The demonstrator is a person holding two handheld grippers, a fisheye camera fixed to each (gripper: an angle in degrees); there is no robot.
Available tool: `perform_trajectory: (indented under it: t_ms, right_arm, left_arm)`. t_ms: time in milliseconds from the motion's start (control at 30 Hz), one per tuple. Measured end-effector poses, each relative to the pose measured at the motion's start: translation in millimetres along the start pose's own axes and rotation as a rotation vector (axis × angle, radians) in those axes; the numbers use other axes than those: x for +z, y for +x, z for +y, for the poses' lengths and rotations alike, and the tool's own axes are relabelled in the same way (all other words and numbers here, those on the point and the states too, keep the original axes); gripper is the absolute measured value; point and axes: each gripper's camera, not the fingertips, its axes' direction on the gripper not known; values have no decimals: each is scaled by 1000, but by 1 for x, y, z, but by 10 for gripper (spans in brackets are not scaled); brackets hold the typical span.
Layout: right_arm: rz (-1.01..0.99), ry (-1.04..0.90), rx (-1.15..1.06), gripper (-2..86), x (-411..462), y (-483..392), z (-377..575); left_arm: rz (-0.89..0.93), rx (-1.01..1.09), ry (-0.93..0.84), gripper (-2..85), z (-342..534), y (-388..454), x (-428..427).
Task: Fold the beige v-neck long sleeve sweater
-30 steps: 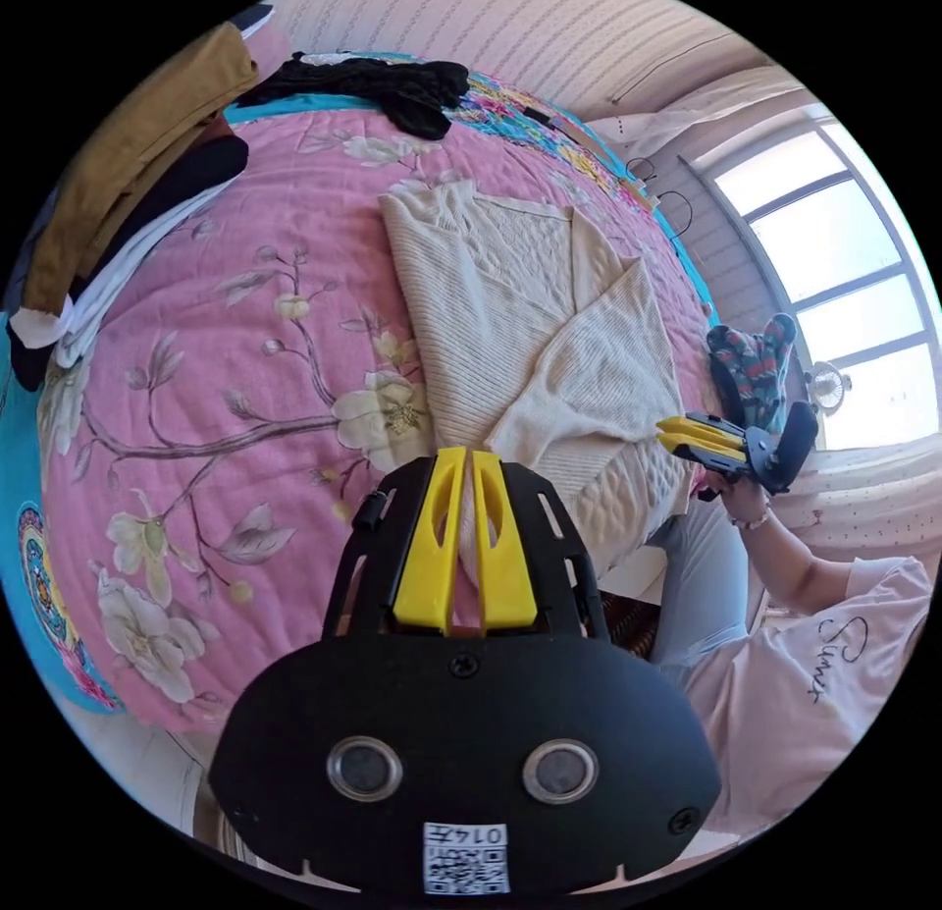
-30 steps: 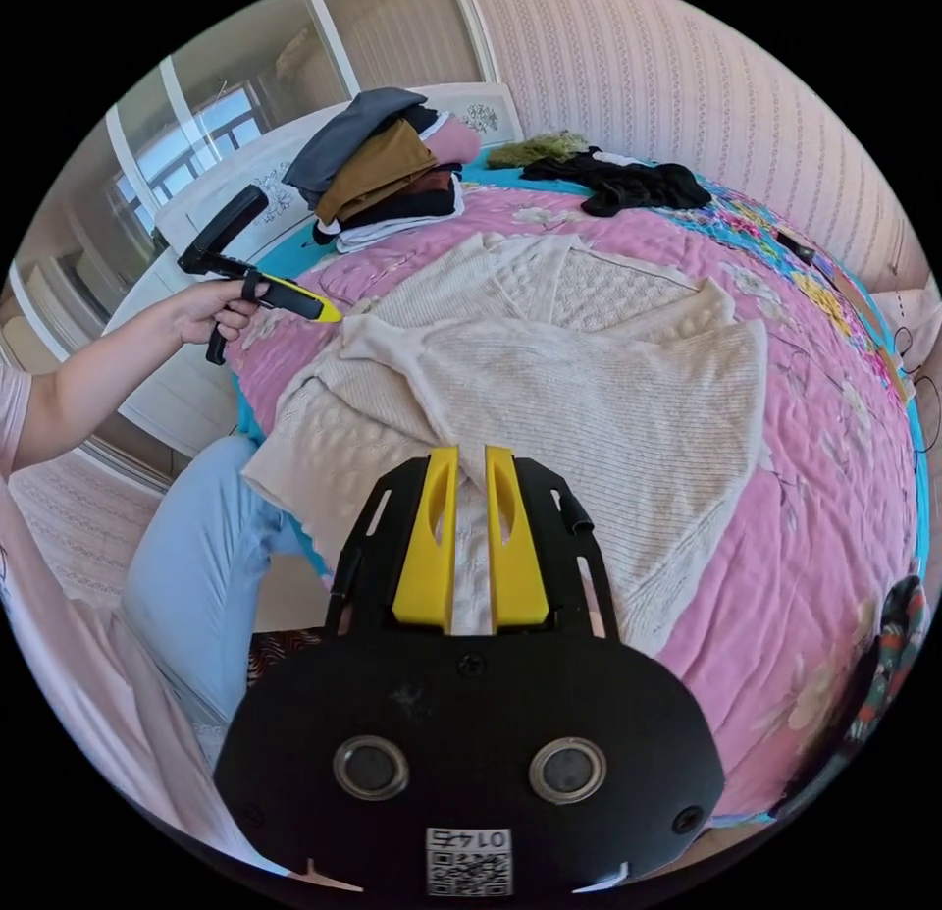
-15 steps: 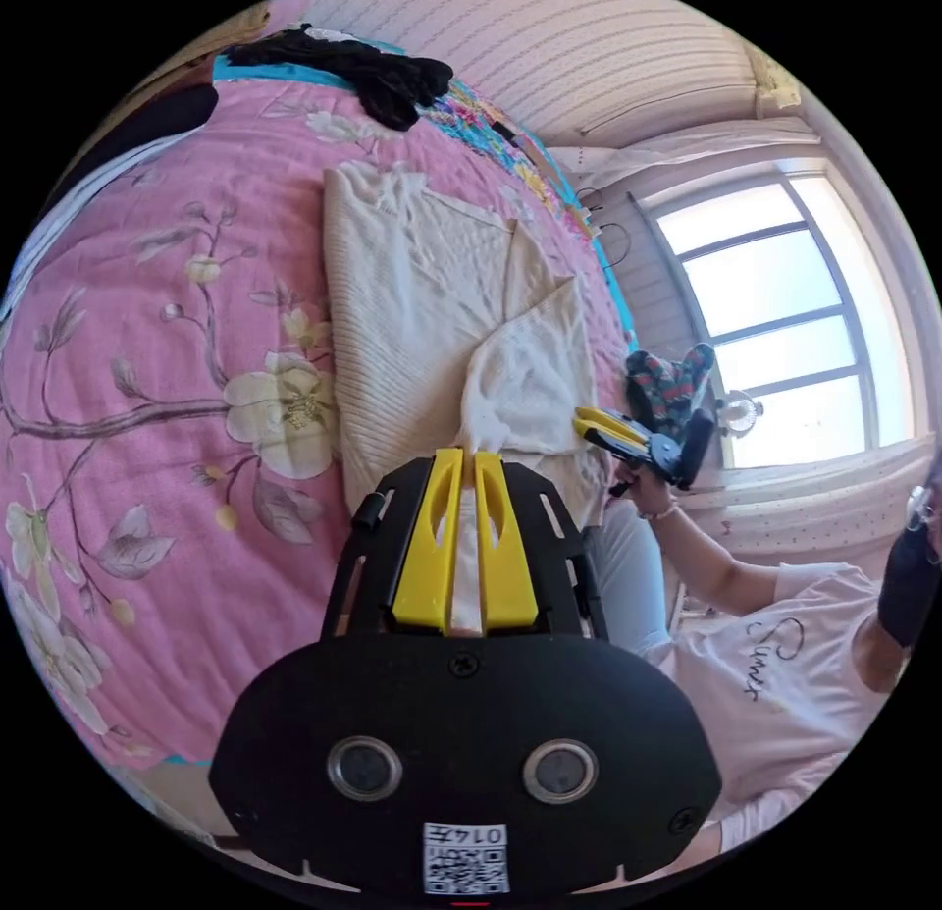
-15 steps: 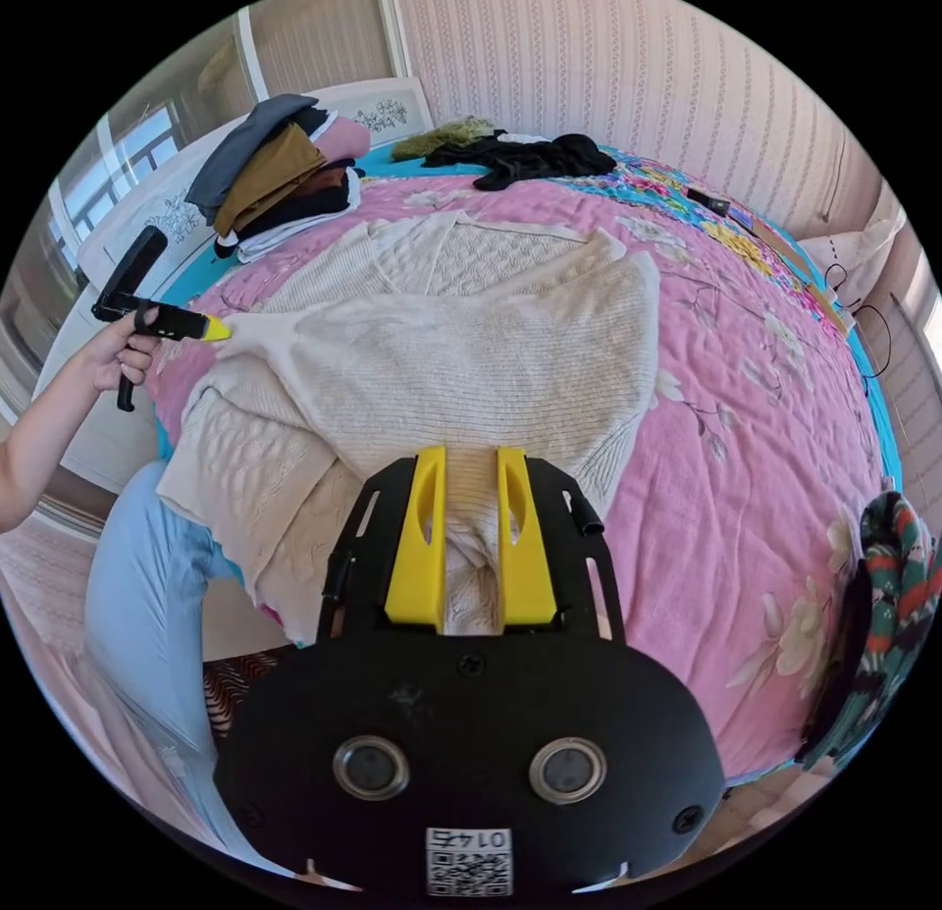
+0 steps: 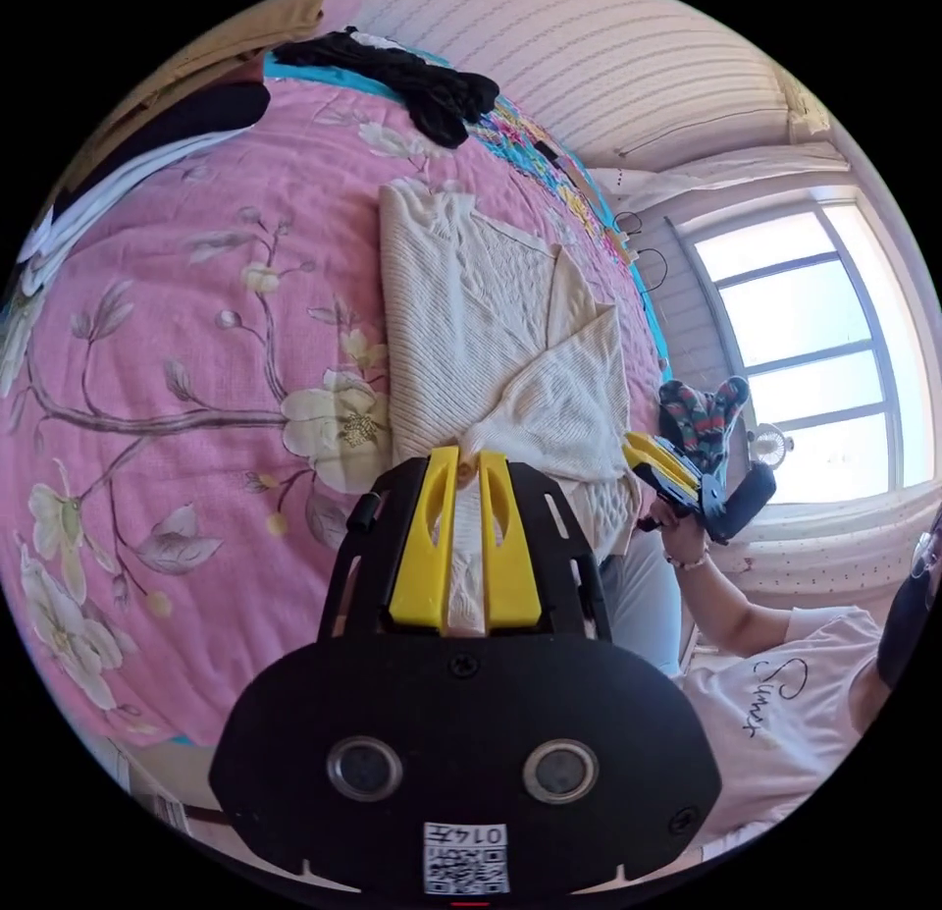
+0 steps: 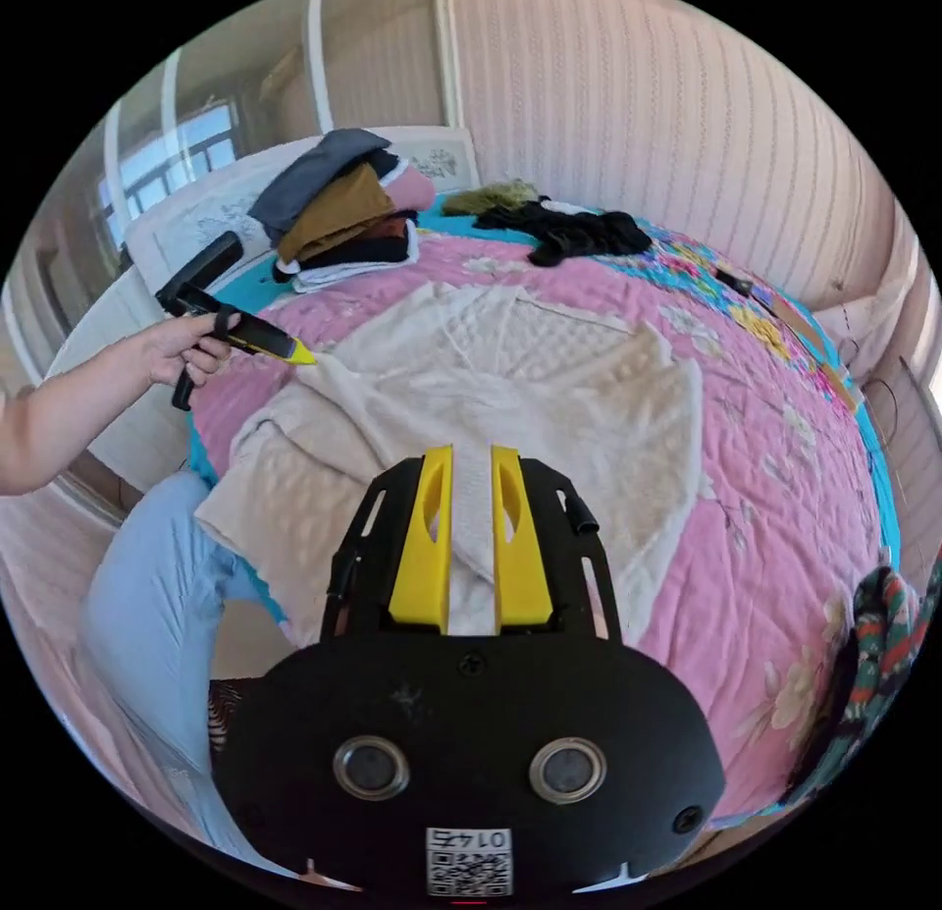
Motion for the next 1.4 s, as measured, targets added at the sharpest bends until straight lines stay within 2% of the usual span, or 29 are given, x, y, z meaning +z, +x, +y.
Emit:
perform_trajectory:
  t_ms: [133,200,300,367,433,533,633,900,1033,1167,1233,1400]
  right_arm:
    - [-81,-15,-160,67,32,-46,-32]
    - [-90,-27,-161,72,45,-52,-41]
    - [-118,-131,-110,76,73,-48,-48]
    - [-140,-138,-71,75,73,-43,-52]
    - [-125,-46,-63,65,58,-43,-53]
    - [-138,-22,-134,54,51,-53,-55]
    - [-121,-23,-189,53,53,-56,-60]
    - [-109,-75,-201,60,73,-41,-92]
    - [-4,-121,-218,49,93,-32,-98]
    - [-147,-123,-121,23,78,-4,-105]
    - [-296,-82,-86,18,60,14,-105]
    - [-503,-60,-75,52,54,47,-98]
  left_arm:
    - [-41,-12,30,39,5,-4,-19]
    - [-38,-33,55,35,8,-9,-26]
    - [81,-43,69,44,12,-14,-29]
    - [40,-36,65,46,13,-12,-29]
    - [-11,-23,50,38,11,-12,-27]
    - [35,-25,63,5,7,-18,-30]
    - [20,-9,112,-7,-2,-16,-43]
    - [-61,1,31,-10,-22,-20,-34]
    - [-25,-32,36,-10,-24,-28,-36]
    - [-3,-25,49,-10,-22,-23,-51]
    - [3,16,56,-10,-17,-15,-65]
    - [15,-55,71,-7,-4,-30,-69]
